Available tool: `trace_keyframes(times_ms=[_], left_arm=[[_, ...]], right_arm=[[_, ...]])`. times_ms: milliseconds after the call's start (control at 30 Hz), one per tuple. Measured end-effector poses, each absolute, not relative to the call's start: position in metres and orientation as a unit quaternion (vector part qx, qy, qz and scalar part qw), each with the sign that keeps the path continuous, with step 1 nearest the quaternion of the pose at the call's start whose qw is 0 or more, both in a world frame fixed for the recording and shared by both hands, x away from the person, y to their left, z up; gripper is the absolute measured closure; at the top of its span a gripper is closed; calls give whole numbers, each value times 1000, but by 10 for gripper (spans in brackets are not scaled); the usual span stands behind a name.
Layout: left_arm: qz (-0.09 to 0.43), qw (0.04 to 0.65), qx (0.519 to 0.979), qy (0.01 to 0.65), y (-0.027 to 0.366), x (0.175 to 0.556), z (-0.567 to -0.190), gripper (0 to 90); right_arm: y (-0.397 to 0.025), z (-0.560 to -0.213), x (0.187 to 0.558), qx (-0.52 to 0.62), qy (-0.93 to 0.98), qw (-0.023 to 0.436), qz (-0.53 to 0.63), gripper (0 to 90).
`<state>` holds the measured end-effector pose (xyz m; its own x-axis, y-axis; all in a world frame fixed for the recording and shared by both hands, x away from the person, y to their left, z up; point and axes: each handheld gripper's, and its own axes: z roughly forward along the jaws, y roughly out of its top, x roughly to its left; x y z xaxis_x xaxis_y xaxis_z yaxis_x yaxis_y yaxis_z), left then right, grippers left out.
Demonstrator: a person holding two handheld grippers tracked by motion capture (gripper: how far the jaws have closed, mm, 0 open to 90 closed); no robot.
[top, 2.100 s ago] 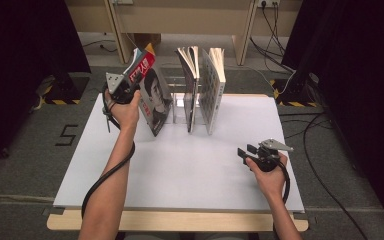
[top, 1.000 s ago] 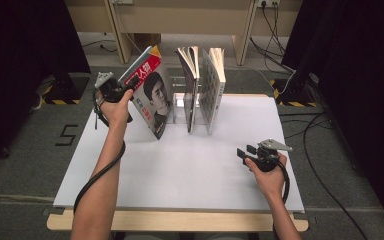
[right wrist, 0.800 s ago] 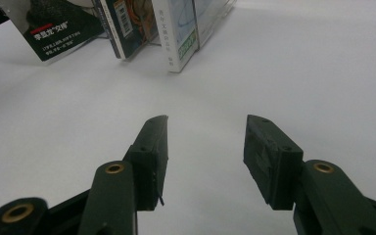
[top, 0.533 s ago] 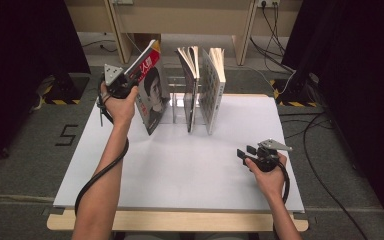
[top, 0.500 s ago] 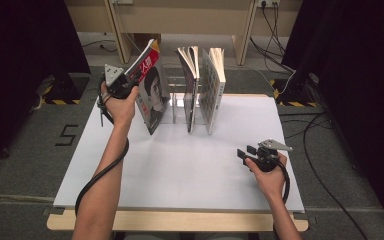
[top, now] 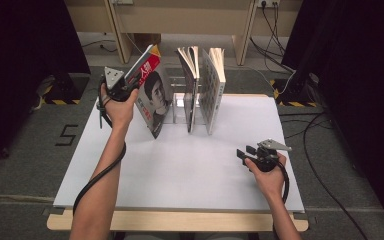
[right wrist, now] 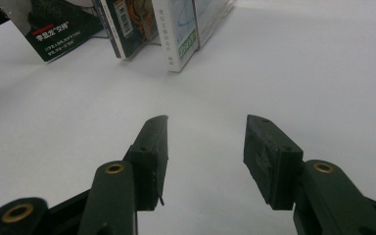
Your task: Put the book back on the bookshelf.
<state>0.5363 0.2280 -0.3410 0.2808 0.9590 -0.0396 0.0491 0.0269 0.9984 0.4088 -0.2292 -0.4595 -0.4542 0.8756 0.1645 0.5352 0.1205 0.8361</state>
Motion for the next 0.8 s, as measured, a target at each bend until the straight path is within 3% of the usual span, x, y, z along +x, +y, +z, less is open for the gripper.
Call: trace_keyframes(times_ms=[267,800], left_arm=[[367,587,548,471,234,537,-347,542],[335,597,539,491,244,528,-363,483]], right_arm=[[-229,-460,409,486,724,190,451,523],[-229,-459,408,489,722,189,452,522]])
